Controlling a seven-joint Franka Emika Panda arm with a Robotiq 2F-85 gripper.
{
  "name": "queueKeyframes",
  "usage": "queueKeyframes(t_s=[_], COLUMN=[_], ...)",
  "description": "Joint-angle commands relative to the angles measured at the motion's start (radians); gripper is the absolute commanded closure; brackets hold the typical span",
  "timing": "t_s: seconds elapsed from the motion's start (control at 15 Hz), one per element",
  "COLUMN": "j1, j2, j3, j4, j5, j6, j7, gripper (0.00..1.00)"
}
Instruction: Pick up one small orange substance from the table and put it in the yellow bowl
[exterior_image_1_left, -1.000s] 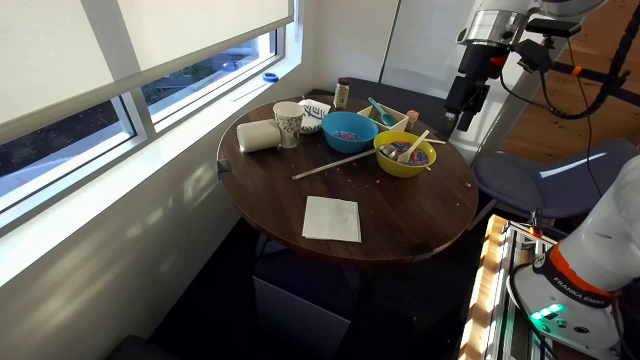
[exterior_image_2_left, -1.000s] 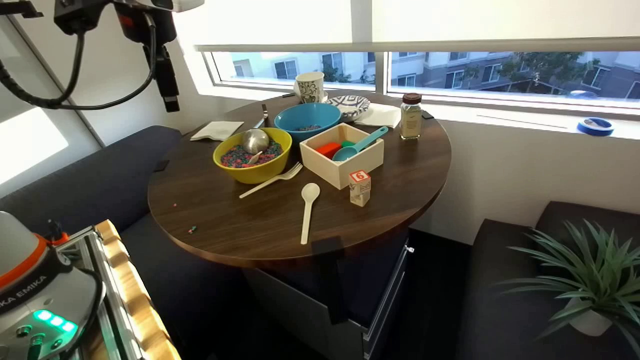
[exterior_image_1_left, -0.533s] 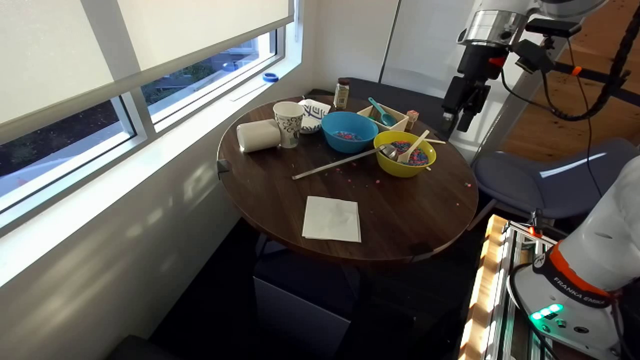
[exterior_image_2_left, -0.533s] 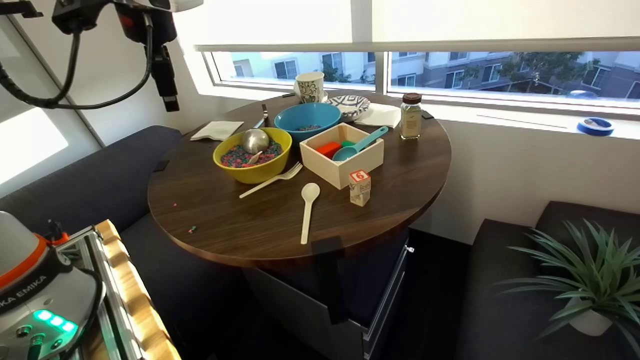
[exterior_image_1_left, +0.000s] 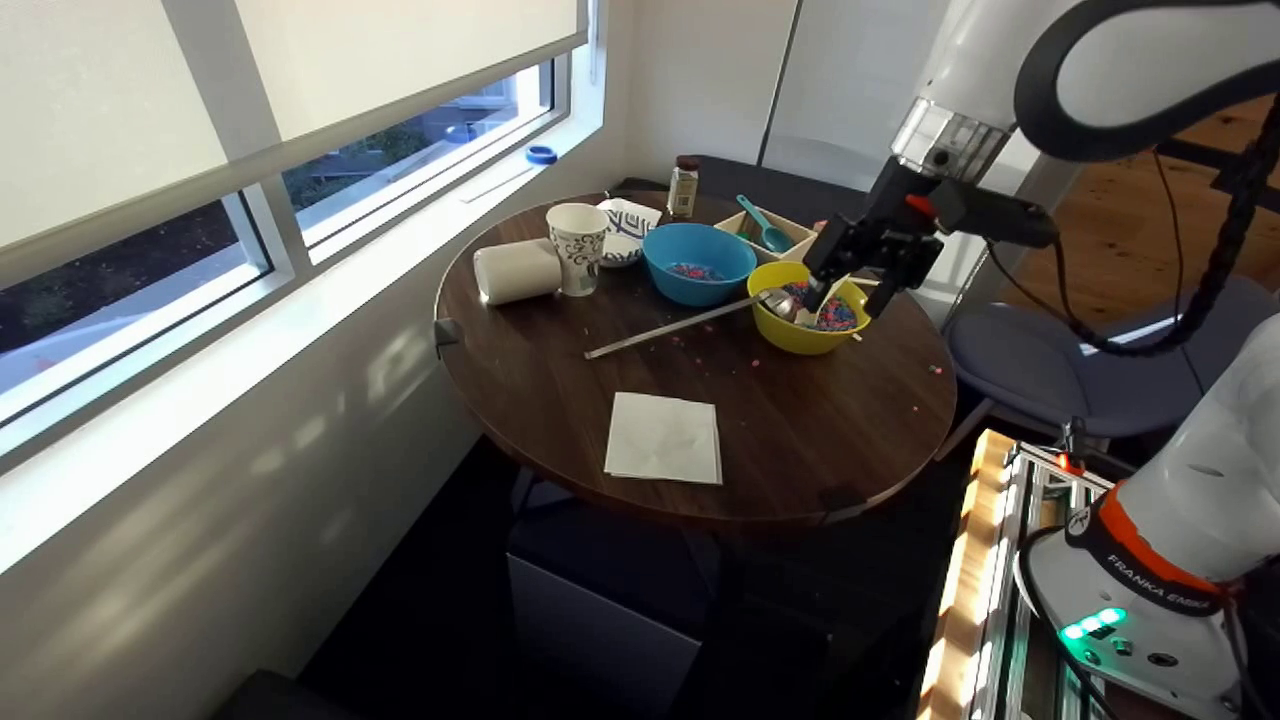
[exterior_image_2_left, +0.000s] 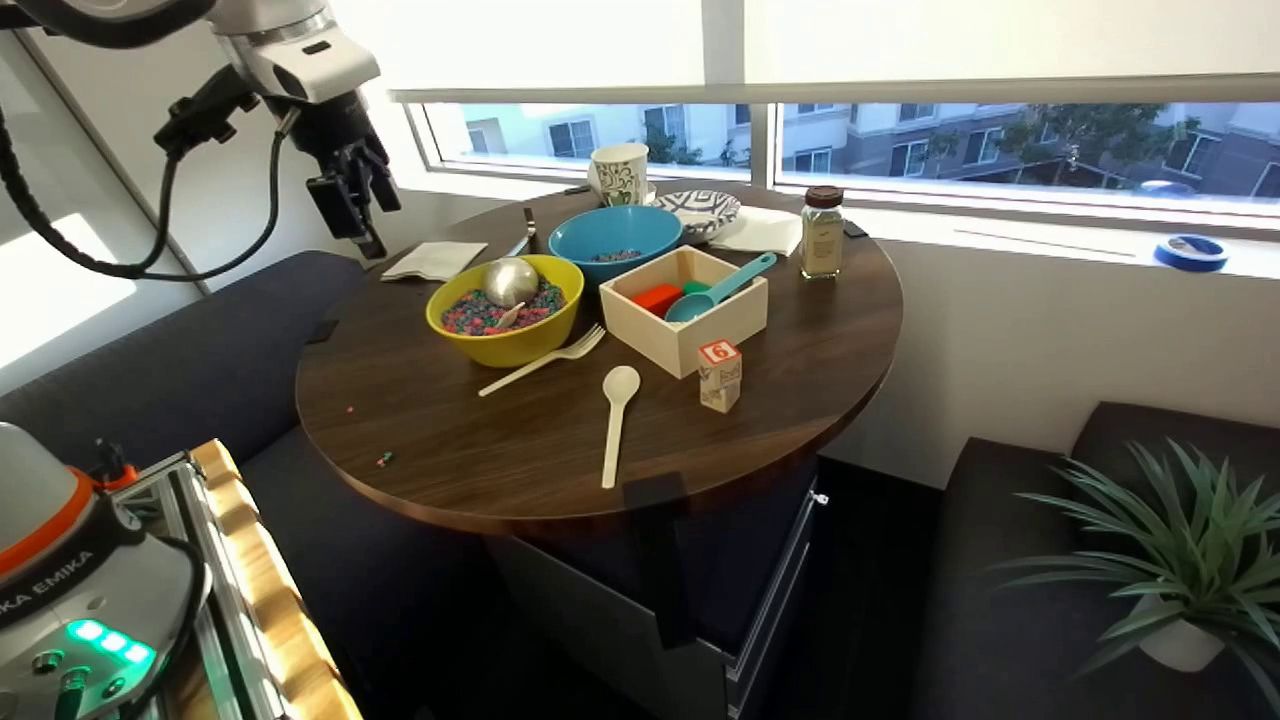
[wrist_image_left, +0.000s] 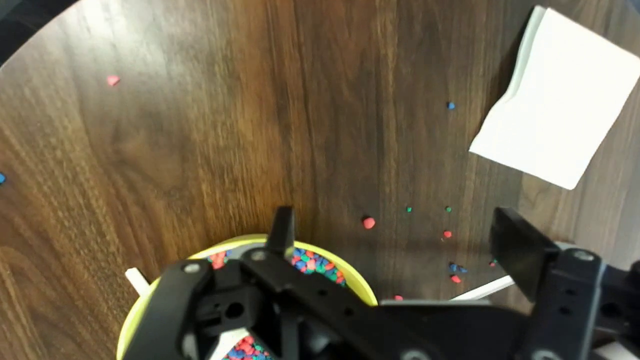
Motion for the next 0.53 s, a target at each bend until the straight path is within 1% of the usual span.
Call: queueKeyframes(t_s=[0.0,0.13,0.33,0.47], j1=[-0.019,-0.012,-0.002,-0.009], j2=[0.043,0.074,0.141,0.183], j3=[0.097,0.132,0.153,0.161], j4=[-0.027,-0.045,-0.044,-0.044], j5=[0.012,0.006,-0.007,-0.028], j6=[0.122,0.190,0.245,0.270], j7=[0.200,0.301,0.402,0.462], gripper=[0.00,0.00,0.00,0.00])
